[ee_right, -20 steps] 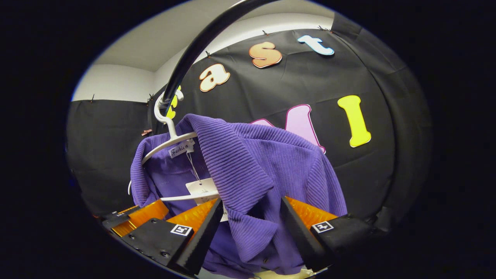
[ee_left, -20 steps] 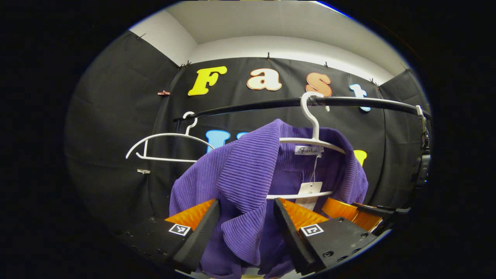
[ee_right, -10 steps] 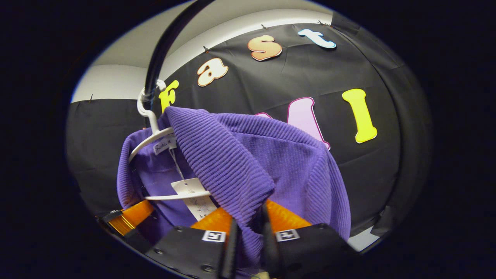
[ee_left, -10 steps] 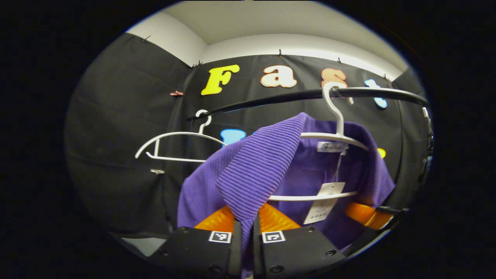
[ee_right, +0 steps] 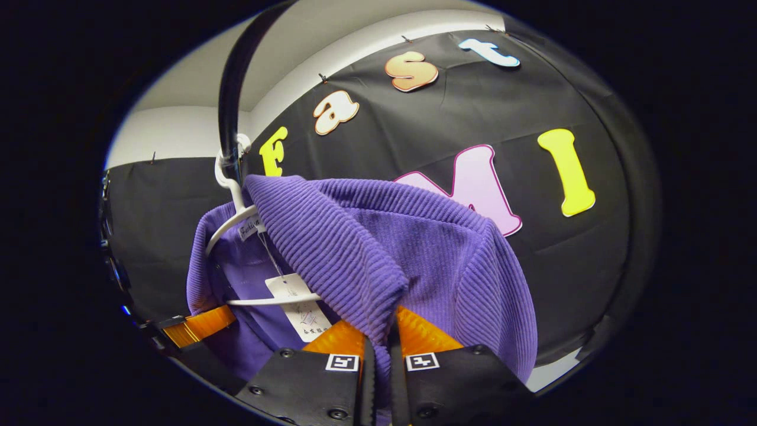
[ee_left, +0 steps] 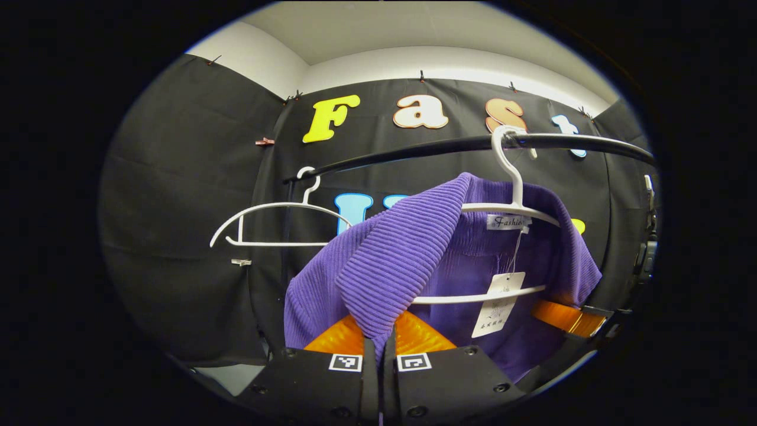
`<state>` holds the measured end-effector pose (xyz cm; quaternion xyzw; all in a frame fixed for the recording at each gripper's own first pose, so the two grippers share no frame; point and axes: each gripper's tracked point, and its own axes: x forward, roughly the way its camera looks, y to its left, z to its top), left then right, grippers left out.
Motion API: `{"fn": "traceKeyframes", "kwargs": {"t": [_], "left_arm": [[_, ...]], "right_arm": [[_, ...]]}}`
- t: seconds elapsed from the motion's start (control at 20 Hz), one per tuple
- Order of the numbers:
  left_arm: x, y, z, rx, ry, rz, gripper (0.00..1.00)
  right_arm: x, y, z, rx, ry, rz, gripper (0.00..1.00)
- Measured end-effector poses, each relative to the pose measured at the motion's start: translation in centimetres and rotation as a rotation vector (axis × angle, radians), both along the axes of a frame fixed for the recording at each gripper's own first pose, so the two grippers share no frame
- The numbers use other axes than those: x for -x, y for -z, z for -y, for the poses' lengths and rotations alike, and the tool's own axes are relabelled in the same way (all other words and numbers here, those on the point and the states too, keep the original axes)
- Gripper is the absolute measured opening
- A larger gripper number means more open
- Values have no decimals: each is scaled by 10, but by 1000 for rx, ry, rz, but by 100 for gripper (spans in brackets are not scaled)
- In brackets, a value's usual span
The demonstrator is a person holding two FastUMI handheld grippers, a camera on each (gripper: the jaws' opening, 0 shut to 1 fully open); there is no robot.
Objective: Grasp the clothes on the hanger with both hands and then place them into the laundry hamper below.
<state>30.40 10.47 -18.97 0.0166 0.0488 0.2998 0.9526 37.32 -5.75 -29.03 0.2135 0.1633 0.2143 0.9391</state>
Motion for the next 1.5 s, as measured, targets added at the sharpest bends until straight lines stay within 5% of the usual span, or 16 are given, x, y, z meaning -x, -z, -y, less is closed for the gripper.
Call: {"fn": "traceKeyframes", "kwargs": {"t": [0.45, 0.95, 1.1, 1.5], "left_arm": [[23, -35, -29, -75, -76, 29, 8], [34, -105, -72, -359, -113, 63, 7], [29, -107, -97, -356, -105, 54, 7], [15, -24, -131, -168, -70, -69, 7]], "right_arm": [[-7, -36, 39, -178, -9, 11, 14], [-31, -109, 44, -430, -25, 105, 10], [-38, -119, 28, -444, -53, 122, 19], [-41, -125, 6, -479, -81, 105, 14]]}}
